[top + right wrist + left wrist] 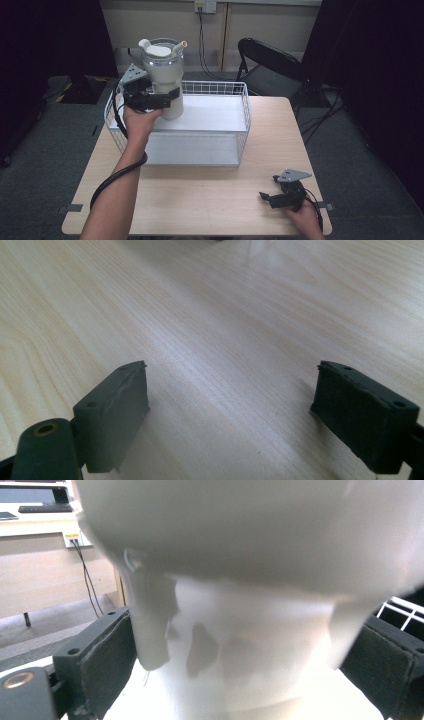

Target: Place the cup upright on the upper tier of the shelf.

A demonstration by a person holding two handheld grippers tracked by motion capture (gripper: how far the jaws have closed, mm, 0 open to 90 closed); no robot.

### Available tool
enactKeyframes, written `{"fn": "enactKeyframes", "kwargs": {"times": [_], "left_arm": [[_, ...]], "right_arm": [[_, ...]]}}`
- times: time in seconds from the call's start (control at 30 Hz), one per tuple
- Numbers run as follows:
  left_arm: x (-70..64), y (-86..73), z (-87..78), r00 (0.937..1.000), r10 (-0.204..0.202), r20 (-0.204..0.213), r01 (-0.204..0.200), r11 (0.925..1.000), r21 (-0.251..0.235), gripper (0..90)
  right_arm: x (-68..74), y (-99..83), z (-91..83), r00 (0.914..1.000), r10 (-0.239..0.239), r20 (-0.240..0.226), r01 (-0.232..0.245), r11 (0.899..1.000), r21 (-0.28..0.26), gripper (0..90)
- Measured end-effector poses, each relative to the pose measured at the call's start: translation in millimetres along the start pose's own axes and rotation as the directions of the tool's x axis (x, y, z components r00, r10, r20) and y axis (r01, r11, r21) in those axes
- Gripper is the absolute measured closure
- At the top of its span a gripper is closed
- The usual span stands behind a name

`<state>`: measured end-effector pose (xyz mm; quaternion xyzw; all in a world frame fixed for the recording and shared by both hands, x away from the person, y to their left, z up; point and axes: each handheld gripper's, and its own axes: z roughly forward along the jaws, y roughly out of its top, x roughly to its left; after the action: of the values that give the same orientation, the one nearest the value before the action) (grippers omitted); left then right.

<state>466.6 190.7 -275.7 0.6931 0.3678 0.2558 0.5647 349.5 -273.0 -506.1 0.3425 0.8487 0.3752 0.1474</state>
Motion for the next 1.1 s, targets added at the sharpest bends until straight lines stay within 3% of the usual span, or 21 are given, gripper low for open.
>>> {"fn": "enactKeyframes", "kwargs": {"times": [0.23,0.37,0.53,0.6,0.7,0.73,0.93,1.1], "left_arm": [[0.4,-7.3,-10.6,0.9999,0.008,0.013,-0.008,0.9992,0.040,8.7],[0.0,-9.6,-18.2,0.9997,0.010,0.022,-0.011,0.9992,0.039,8.8],[-4.8,-9.9,-28.8,0.9989,0.019,0.043,-0.021,0.9979,0.061,9.2],[-8.3,-11.9,-33.9,0.9978,0.042,0.051,-0.046,0.9958,0.079,10.0],[-11.1,-15.2,-37.8,0.9972,0.034,0.067,-0.039,0.9966,0.073,10.4],[-14.4,-18.2,-40.2,0.9961,0.049,0.073,-0.056,0.9937,0.097,10.1],[-21.8,-27.8,-45.6,0.9924,0.064,0.105,-0.078,0.9881,0.132,9.6],[-27.0,-33.4,-52.6,0.9906,0.055,0.125,-0.071,0.9896,0.125,9.6]], "right_arm": [[-0.1,0.1,0.2,1.0000,0.000,-0.001,0.000,1.000,0.000,13.6],[-0.1,0.1,0.2,1.0000,0.000,-0.001,0.000,1.000,0.000,13.6],[0.0,0.2,0.2,1.0000,0.000,-0.001,0.000,1.000,0.000,13.6],[-0.1,0.1,0.2,1.0000,-0.002,-0.001,0.002,1.000,0.000,13.6],[-0.1,0.1,0.2,1.0000,-0.002,-0.001,0.002,1.000,0.000,13.6],[-0.1,0.1,0.2,1.0000,-0.001,-0.001,0.001,1.000,0.000,13.6],[0.1,0.1,0.2,1.0000,0.001,-0.002,-0.001,1.000,0.001,13.6],[-0.1,0.1,0.2,1.0000,-0.001,-0.002,0.001,1.000,0.002,13.6]]}}
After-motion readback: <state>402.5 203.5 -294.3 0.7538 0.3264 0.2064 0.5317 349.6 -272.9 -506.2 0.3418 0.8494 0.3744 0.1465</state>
